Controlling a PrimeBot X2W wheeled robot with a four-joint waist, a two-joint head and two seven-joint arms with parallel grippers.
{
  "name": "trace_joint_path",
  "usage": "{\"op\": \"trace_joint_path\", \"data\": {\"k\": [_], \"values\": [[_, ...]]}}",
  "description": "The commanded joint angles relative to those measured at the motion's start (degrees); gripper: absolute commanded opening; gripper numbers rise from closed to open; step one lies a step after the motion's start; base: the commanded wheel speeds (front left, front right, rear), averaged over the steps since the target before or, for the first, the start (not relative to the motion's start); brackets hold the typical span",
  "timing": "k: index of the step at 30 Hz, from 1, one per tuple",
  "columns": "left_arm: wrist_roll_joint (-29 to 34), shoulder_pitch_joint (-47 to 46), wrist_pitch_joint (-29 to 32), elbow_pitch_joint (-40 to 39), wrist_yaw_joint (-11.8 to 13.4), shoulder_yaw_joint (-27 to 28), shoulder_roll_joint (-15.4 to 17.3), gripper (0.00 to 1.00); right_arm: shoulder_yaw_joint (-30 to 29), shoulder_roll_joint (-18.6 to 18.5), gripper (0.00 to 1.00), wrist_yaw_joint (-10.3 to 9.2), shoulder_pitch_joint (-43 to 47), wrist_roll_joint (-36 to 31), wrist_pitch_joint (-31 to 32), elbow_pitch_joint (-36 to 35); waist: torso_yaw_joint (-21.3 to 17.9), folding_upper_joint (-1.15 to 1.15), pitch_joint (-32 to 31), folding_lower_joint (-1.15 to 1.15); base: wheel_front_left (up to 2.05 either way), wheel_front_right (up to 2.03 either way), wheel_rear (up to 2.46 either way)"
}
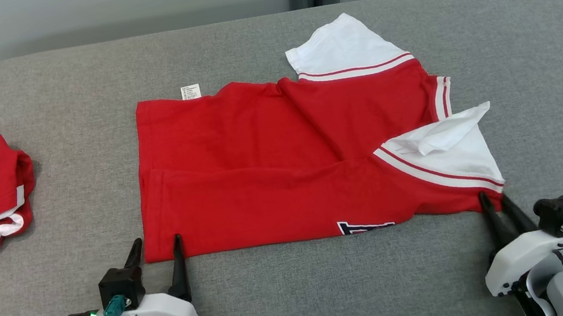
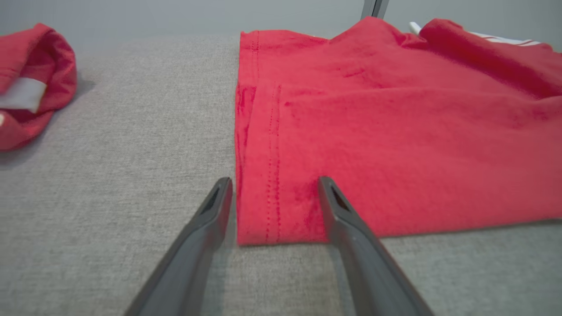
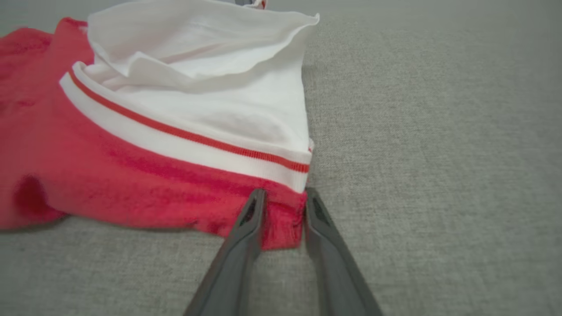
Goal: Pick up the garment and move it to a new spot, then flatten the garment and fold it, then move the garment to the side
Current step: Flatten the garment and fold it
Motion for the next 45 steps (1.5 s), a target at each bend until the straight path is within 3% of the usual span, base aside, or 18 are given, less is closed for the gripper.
{"op": "trace_joint_path", "data": {"k": [1,9,10,12,21,32,41,42,43,44,45], "values": [[-0.4,-0.7,0.0,0.1,0.5,0.4,0.3,1.0,1.1,0.0,0.0,0.0,0.1,0.8,0.7,1.4,0.1,0.0,0.1,0.0,0.0,0.0,0.0],[-2.5,-0.8,0.0,2.4,0.3,1.0,0.2,1.0,3.0,-1.8,0.0,-0.01,-1.0,3.1,0.7,-0.2,-0.3,0.0,0.4,0.0,0.0,0.0,0.0],[-3.2,-1.0,0.1,3.3,0.1,0.9,0.2,0.82,3.0,-1.9,0.0,-0.02,-1.1,3.2,0.7,-0.5,-0.4,0.0,0.5,0.0,0.0,0.0,0.0],[-3.8,-1.5,0.2,4.6,-0.5,0.5,0.2,0.0,2.9,-2.2,0.0,-0.02,-1.2,3.2,0.6,-1.2,-0.5,0.0,0.5,0.0,0.0,0.0,0.0],[-4.4,-0.1,0.0,3.2,-1.2,1.1,0.3,0.0,1.7,-2.6,0.0,-0.01,0.0,4.6,0.4,-0.8,-0.3,0.0,-3.0,0.0,0.0,0.0,0.0],[-1.2,10.9,0.0,1.9,-2.9,4.3,0.4,0.0,5.0,-4.5,0.0,-0.02,7.3,8.6,0.4,0.5,-0.2,0.0,-13.3,0.0,0.0,0.0,0.0],[-2.1,15.9,0.0,1.6,-2.9,2.5,0.4,0.0,6.9,-5.5,0.0,-0.03,12.4,11.8,0.4,0.5,0.0,0.0,-14.5,0.0,0.0,0.0,0.0],[-2.1,15.6,0.0,1.1,-2.6,2.4,0.4,0.23,6.5,-5.4,0.47,-0.03,12.2,11.5,0.4,0.3,0.0,0.0,-14.2,0.0,0.0,0.0,0.0],[-2.2,15.1,0.0,0.7,-2.3,2.3,0.4,0.81,6.2,-5.2,1.0,-0.03,11.9,11.2,0.4,0.1,0.1,0.0,-13.9,0.0,0.0,0.0,0.0],[-2.3,14.6,0.0,0.5,-2.1,2.1,0.4,1.0,5.8,-4.9,1.0,-0.02,11.4,10.9,0.4,-0.4,0.1,0.0,-13.6,0.0,0.0,0.0,0.0],[-2.2,14.1,0.0,0.0,-2.0,2.0,0.3,1.0,5.5,-4.8,1.0,-0.01,10.9,10.5,0.4,-1.0,0.1,0.0,-13.3,0.0,0.0,0.0,0.0]]}}
